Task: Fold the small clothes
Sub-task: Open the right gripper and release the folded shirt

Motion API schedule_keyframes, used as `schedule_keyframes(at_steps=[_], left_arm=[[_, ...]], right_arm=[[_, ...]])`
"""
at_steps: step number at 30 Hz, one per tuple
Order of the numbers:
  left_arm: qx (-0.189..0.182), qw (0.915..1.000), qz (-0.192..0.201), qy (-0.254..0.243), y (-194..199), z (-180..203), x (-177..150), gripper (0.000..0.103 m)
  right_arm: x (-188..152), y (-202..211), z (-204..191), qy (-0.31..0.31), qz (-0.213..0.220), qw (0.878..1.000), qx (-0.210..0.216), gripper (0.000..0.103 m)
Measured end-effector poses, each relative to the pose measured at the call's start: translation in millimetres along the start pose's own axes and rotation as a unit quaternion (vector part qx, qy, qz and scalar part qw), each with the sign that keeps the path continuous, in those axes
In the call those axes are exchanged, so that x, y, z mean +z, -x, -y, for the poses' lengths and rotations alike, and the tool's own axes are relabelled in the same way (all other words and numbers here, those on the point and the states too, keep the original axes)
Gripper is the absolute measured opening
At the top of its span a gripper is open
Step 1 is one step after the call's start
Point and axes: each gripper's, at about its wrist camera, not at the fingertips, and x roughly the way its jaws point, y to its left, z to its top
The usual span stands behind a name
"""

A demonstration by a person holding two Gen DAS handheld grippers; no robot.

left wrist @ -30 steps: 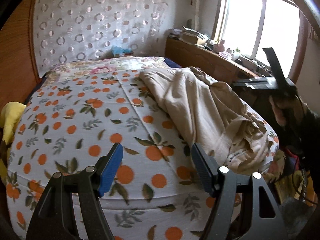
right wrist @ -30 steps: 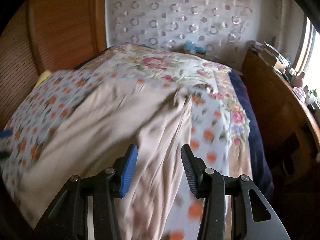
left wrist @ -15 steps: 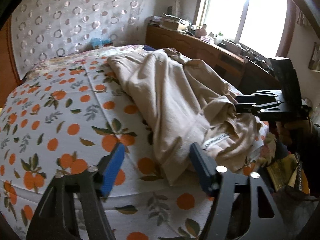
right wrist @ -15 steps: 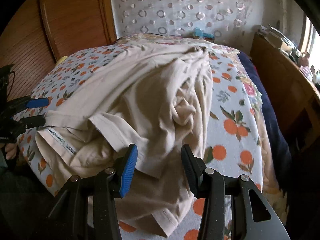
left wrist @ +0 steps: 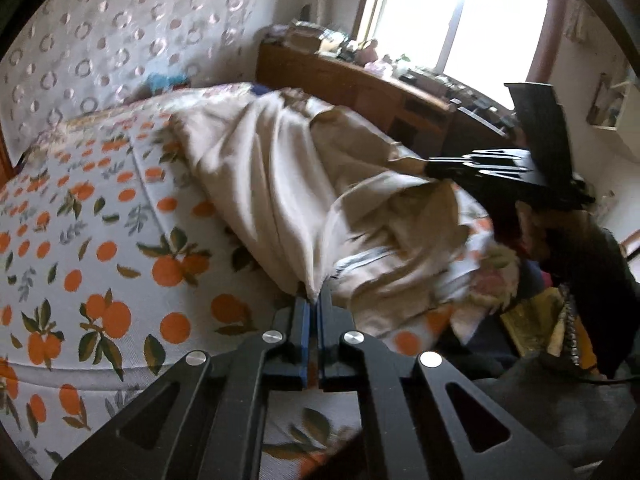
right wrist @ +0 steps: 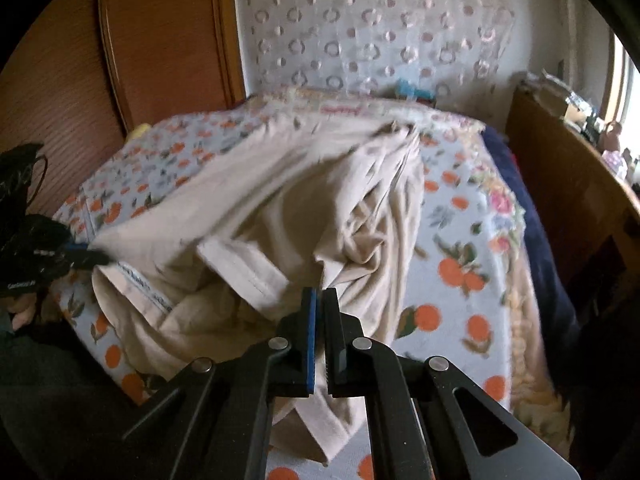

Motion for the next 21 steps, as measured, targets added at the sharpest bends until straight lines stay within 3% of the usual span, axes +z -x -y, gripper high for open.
schedule_keyframes(at_steps=[8, 11, 13, 15, 17, 21], left_arm=[[0.014, 0.9995, 0.011, -0.025, 17.3, 21.6, 9.1, 0.006], [0.017, 0.9995, 0.016, -0.019, 16.6, 17.2, 10.9, 0.024], [0.026, 0.9992, 0.025, -0.017, 16.9, 13.6, 11.9, 0.042], [0.029, 0.9992, 0.028, -0.009, 15.5, 8.2, 13.7, 0.042], [0.037, 0.999, 0.026, -0.002, 12.5, 2.7, 14.6, 0.045], [0.046, 0.9986, 0.023, 0.005, 6.0, -5.6, 13.1, 0.071]], right_arm=[[-15.2, 44.8, 13.7, -0.011, 0.025, 0.999, -0.022, 0.002], [-27.6, 49.6, 17.7, -0.017, 0.013, 0.999, -0.034, 0.002], [-33.1, 51.6, 17.4, -0.019, 0.008, 0.999, -0.04, 0.002], [-34.0, 54.8, 16.5, -0.022, 0.008, 0.999, -0.04, 0.003], [-29.4, 52.7, 15.2, -0.024, 0.009, 0.998, -0.052, 0.012], [-19.2, 40.7, 8.4, -0.026, 0.008, 0.999, -0.037, 0.041]])
